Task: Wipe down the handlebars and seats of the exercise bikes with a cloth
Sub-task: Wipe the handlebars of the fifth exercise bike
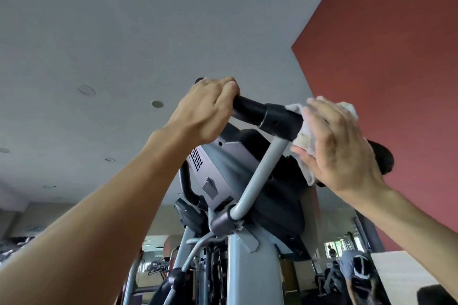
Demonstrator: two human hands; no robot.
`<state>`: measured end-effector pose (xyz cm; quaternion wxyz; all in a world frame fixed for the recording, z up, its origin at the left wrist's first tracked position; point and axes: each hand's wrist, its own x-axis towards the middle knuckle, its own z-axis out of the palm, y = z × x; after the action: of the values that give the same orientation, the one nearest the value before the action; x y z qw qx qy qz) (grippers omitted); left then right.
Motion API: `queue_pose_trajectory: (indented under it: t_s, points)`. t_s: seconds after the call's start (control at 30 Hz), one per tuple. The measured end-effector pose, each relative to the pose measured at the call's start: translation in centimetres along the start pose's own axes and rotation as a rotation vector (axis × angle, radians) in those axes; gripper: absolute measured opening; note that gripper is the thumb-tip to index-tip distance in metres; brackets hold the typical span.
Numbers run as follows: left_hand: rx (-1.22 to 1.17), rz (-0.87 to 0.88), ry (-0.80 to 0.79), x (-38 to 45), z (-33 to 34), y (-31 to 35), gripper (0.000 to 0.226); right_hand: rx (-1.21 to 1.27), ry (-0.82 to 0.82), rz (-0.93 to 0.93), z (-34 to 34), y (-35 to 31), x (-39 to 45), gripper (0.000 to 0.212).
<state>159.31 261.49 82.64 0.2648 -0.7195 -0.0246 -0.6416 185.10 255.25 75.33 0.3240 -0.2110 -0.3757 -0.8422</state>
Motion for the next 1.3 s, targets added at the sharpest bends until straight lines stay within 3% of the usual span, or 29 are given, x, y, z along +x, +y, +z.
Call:
queue_pose_trajectory:
  t_s: [0.17,0.33,0.43,0.7,0.8,0.93,1.3]
  points:
    - [0.145,0.105,-0.033,-0.2,1.8,2.4,0.056,0.048,-0.061,0.060,-0.1,0.9,-0.4,0.066]
    - [0.167,-0.007,0.204,0.1,4.0,4.7,0.057,0.154,-0.035,-0.003,0.4,1.0,1.4,0.069]
    - [0.254,0.084,0.257,0.2,5.5,7.7,0.054,0.144,-0.023,0.011,-0.1,3.3,-1.3,0.065]
    - [0.625,0.292,0.031,0.0,12.6,13.8,0.046,0.335,0.132,0.286,-0.1,7.0,-9.5,0.060]
    - [0.683,0.273,-0.073,0.8,14.1,15.1,0.047,0.493,0.268,0.414,1.1,6.6,-11.5,0.058]
    - [0.720,0.261,-0.182,1.6,16.6,17.3,0.051,0.534,0.399,0.453,3.6,6.3,-14.3,0.059]
    - [0.800,0.107,-0.132,2.0,19.9,20.4,0.050,0.737,0.487,0.564,5.3,5.4,-15.5,0.061]
